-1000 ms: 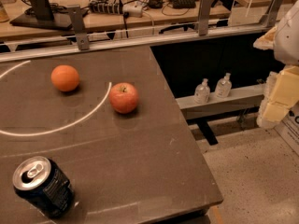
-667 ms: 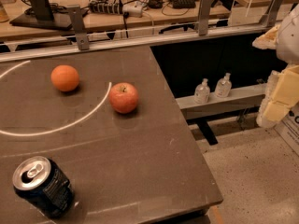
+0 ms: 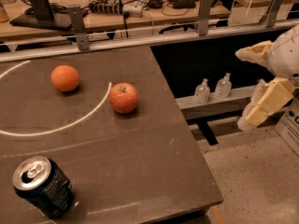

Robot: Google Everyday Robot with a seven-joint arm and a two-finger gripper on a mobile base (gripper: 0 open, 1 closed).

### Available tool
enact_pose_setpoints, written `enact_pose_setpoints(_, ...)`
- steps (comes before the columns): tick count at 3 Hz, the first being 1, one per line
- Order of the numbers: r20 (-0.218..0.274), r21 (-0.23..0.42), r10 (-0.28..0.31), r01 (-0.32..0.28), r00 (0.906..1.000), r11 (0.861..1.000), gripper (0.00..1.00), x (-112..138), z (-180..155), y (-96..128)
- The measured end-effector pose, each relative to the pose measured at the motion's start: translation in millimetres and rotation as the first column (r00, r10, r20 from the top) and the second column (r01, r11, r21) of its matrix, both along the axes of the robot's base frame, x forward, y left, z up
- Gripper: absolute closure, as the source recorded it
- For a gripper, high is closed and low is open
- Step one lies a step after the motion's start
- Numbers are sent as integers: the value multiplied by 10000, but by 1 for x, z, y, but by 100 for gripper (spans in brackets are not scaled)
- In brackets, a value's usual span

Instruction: Pick apple

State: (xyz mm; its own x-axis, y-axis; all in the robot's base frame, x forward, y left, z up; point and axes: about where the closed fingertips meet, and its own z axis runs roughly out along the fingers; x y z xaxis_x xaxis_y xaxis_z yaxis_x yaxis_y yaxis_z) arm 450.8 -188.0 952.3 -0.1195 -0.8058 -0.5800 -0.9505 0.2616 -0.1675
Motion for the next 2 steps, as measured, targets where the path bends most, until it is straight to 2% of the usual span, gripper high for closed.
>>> enact_pose_setpoints(1,-84,2262,417,-388,9991,9733,0,-2,1,52)
enact_pose_setpoints(2,-78,3280,731,-665,9973,9423,0,-8,21,78)
